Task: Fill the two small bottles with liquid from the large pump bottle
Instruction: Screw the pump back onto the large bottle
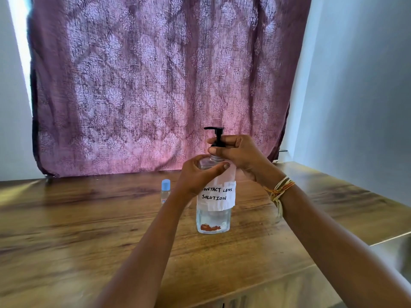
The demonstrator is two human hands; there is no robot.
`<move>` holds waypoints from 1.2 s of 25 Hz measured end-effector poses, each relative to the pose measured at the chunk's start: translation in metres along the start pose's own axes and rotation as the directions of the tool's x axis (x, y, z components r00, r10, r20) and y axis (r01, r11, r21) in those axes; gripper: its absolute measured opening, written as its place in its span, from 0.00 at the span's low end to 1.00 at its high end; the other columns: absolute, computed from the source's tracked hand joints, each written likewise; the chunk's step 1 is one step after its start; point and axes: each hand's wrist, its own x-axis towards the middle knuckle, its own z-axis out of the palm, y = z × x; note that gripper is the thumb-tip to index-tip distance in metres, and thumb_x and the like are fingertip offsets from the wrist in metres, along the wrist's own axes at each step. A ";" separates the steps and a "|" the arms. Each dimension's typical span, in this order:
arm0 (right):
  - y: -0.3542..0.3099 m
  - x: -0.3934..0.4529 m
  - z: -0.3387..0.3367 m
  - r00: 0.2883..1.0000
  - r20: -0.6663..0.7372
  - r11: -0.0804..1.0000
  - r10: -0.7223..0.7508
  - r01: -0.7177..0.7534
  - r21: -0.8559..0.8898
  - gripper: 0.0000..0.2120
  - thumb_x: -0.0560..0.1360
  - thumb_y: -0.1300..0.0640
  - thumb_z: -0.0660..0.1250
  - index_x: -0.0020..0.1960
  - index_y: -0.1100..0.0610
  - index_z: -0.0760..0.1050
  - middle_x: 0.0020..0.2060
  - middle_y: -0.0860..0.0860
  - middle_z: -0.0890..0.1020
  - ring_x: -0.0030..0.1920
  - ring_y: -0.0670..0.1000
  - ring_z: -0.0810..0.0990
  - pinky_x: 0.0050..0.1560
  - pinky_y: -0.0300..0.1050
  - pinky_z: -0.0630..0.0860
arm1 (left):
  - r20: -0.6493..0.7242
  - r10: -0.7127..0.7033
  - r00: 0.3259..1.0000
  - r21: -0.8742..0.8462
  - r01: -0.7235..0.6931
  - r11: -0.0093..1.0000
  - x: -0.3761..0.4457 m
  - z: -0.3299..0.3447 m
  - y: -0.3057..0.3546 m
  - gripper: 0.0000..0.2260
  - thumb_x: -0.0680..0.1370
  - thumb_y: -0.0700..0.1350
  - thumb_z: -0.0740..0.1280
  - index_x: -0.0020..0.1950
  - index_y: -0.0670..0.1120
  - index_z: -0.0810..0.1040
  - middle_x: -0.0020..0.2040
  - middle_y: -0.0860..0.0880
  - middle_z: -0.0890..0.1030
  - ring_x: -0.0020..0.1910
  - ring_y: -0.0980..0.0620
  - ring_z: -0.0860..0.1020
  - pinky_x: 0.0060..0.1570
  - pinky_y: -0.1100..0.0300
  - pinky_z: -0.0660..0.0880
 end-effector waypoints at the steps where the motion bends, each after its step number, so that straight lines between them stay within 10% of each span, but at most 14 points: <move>1: -0.001 -0.001 0.001 1.000 -0.023 1.000 0.009 -0.009 -0.007 0.13 0.70 0.66 0.74 0.55 0.62 0.82 0.48 0.59 0.85 0.46 0.52 0.84 0.56 0.49 0.80 | -0.001 -0.007 1.000 -0.007 0.007 1.000 0.000 0.000 0.000 0.06 0.69 0.45 0.76 0.43 0.51 0.82 0.37 0.52 0.86 0.38 0.54 0.85 0.39 0.60 0.81; 6: -0.001 -0.009 -0.003 0.999 0.038 0.997 0.016 -0.019 0.068 0.20 0.72 0.65 0.72 0.62 0.64 0.76 0.52 0.60 0.83 0.49 0.53 0.83 0.53 0.43 0.81 | 0.026 -0.108 0.994 -0.015 0.108 0.994 0.001 0.001 0.007 0.10 0.70 0.47 0.75 0.49 0.52 0.79 0.44 0.49 0.85 0.43 0.49 0.84 0.45 0.53 0.81; 11: 0.034 -0.034 -0.014 0.975 0.181 0.960 0.128 -0.168 0.224 0.46 0.62 0.55 0.80 0.73 0.53 0.60 0.63 0.58 0.77 0.63 0.58 0.77 0.65 0.58 0.73 | 0.052 -0.132 0.990 -0.001 0.133 0.991 -0.019 -0.003 0.009 0.22 0.74 0.56 0.69 0.63 0.48 0.71 0.58 0.49 0.80 0.53 0.51 0.80 0.48 0.58 0.78; 18: 0.098 -0.082 0.002 0.966 0.215 0.989 0.146 -0.142 -0.036 0.43 0.61 0.63 0.82 0.69 0.53 0.63 0.61 0.55 0.79 0.60 0.54 0.80 0.60 0.54 0.79 | 0.069 -0.325 0.943 0.061 0.321 0.945 -0.063 -0.016 -0.024 0.35 0.69 0.50 0.75 0.72 0.46 0.64 0.63 0.46 0.78 0.56 0.50 0.79 0.52 0.58 0.78; 21: 0.109 -0.091 0.011 0.977 0.171 0.976 0.129 -0.095 -0.196 0.40 0.59 0.49 0.83 0.65 0.50 0.68 0.58 0.49 0.80 0.58 0.49 0.80 0.57 0.43 0.78 | 0.112 -0.385 0.916 0.311 0.336 0.889 -0.074 -0.024 -0.038 0.43 0.61 0.58 0.79 0.72 0.51 0.66 0.64 0.50 0.77 0.62 0.49 0.76 0.63 0.47 0.73; 30: 0.126 -0.073 0.012 0.980 0.028 0.942 0.199 -0.183 -0.281 0.44 0.51 0.43 0.83 0.62 0.55 0.73 0.54 0.49 0.82 0.54 0.49 0.81 0.53 0.42 0.79 | -0.166 -0.407 0.898 0.314 0.439 0.841 -0.078 -0.037 -0.039 0.14 0.73 0.41 0.68 0.58 0.44 0.79 0.43 0.46 0.83 0.43 0.50 0.82 0.52 0.50 0.81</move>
